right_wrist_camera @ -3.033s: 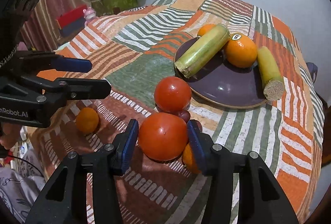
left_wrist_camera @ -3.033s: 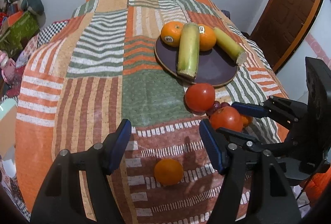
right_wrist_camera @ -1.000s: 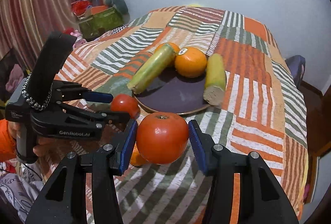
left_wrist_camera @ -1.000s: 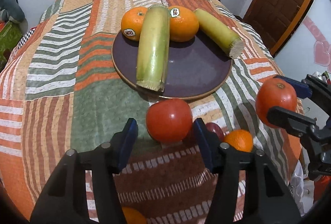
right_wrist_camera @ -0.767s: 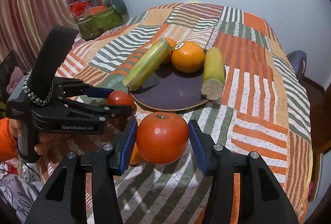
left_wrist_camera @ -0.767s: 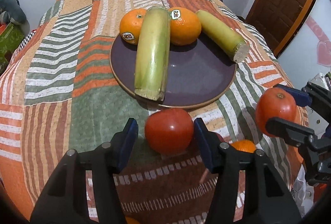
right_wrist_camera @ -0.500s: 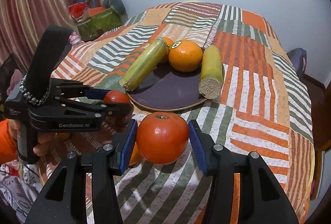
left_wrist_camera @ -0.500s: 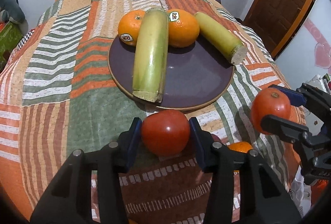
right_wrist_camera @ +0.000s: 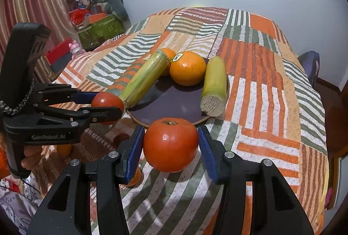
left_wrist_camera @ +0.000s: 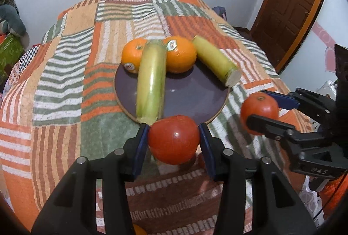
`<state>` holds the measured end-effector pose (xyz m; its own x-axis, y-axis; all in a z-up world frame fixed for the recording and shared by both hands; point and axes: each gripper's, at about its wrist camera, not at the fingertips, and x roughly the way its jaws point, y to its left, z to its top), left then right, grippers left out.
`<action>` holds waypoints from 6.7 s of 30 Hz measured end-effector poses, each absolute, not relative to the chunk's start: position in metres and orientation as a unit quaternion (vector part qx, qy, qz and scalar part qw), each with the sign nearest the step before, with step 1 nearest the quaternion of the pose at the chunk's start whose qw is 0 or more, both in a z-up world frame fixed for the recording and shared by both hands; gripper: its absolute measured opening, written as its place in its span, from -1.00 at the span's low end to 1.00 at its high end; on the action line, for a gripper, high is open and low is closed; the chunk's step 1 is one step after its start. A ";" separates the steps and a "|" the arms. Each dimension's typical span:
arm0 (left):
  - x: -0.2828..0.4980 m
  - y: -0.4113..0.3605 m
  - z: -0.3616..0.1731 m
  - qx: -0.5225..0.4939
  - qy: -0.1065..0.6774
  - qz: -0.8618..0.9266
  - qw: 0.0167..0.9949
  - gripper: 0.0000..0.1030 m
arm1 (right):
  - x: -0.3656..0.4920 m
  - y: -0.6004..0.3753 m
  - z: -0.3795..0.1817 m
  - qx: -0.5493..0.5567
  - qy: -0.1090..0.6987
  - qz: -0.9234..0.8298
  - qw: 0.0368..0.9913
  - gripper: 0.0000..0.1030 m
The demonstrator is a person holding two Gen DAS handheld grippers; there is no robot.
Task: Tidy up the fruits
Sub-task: 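Carry both tomatoes onto the purple plate and open both tools, then grasp a small orange with the left tool while the right tool grasps the other, then carry both small oranges onto the plate, open both tools and withdraw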
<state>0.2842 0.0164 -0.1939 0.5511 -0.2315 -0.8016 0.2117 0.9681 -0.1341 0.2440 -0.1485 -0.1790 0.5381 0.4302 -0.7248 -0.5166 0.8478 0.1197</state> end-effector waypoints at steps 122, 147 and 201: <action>0.183 0.077 -0.238 -0.006 0.511 -0.102 0.853 -0.33 | 0.204 -0.109 -0.213 -0.043 0.446 0.312 0.838 -0.34; 0.252 0.064 -0.193 -0.001 0.453 -0.100 0.886 -0.33 | 0.235 -0.111 -0.172 -0.041 0.387 0.296 0.872 -0.34; 0.392 0.085 -0.230 -0.058 0.482 -0.086 0.870 0.04 | 0.313 -0.088 -0.166 -0.071 0.361 0.294 0.882 -0.34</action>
<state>0.3924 0.0848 -0.2300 0.5198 -0.2055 -0.8292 0.0944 0.9785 -0.1833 0.3133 -0.0882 -0.1661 0.5667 0.4681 -0.6781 -0.5707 0.8166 0.0868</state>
